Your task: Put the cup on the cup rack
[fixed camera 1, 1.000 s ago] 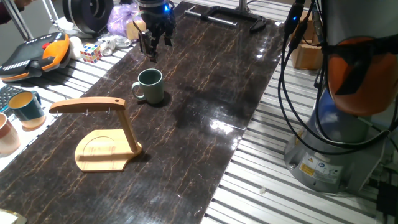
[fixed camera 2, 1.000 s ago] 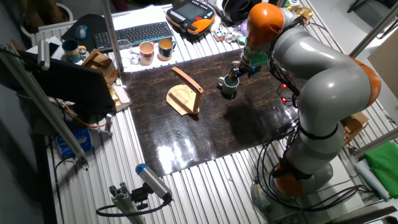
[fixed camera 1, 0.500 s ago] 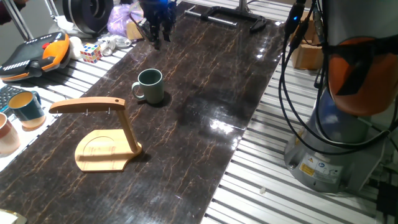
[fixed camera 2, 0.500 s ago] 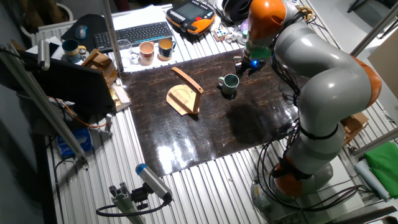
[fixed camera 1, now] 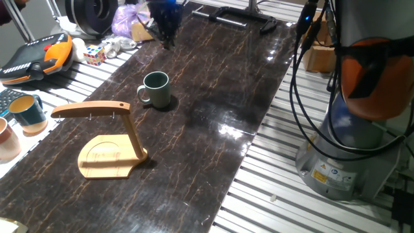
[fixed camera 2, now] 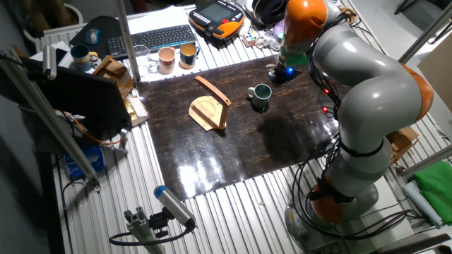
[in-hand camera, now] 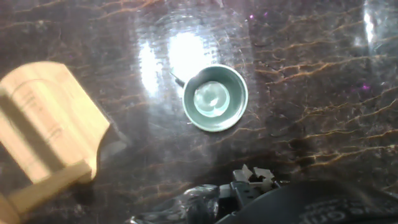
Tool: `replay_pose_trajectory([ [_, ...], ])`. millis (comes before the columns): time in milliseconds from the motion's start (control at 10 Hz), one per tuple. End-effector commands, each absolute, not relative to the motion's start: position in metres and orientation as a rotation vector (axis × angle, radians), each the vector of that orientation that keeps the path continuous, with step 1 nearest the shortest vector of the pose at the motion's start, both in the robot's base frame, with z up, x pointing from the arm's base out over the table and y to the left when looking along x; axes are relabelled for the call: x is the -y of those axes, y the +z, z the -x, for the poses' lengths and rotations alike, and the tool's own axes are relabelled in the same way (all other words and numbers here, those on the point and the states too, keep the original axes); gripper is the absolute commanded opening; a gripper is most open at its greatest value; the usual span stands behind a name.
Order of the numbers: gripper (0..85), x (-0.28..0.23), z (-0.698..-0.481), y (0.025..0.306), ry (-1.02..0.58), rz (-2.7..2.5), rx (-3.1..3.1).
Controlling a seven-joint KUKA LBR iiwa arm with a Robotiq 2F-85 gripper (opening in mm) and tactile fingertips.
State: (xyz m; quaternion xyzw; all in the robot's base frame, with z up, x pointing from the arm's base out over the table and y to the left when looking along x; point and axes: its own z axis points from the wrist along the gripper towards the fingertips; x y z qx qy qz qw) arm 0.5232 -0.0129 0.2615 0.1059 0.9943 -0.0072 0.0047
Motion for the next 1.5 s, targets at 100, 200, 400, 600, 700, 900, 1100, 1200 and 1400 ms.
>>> replay_pose_trajectory([
  [100,0.7,0.016,-0.530,0.256,-0.061,-0.635,-3.024],
  [200,0.7,0.019,-0.534,0.252,-0.026,-0.806,-2.975],
  [400,0.7,0.025,-0.539,0.244,0.015,-1.110,-2.881],
  [600,0.7,0.027,-0.541,0.240,0.034,-1.363,-2.773],
  [700,0.7,0.027,-0.542,0.239,0.020,-1.456,-2.728],
  [900,0.7,0.027,-0.544,0.237,-0.003,-1.623,-2.646],
  [1100,0.7,0.026,-0.549,0.231,-0.008,-1.761,-2.556],
  [1200,0.7,0.026,-0.554,0.226,-0.005,-1.849,-2.491],
  [1400,0.7,0.025,-0.566,0.211,-0.002,-2.007,-2.327],
])
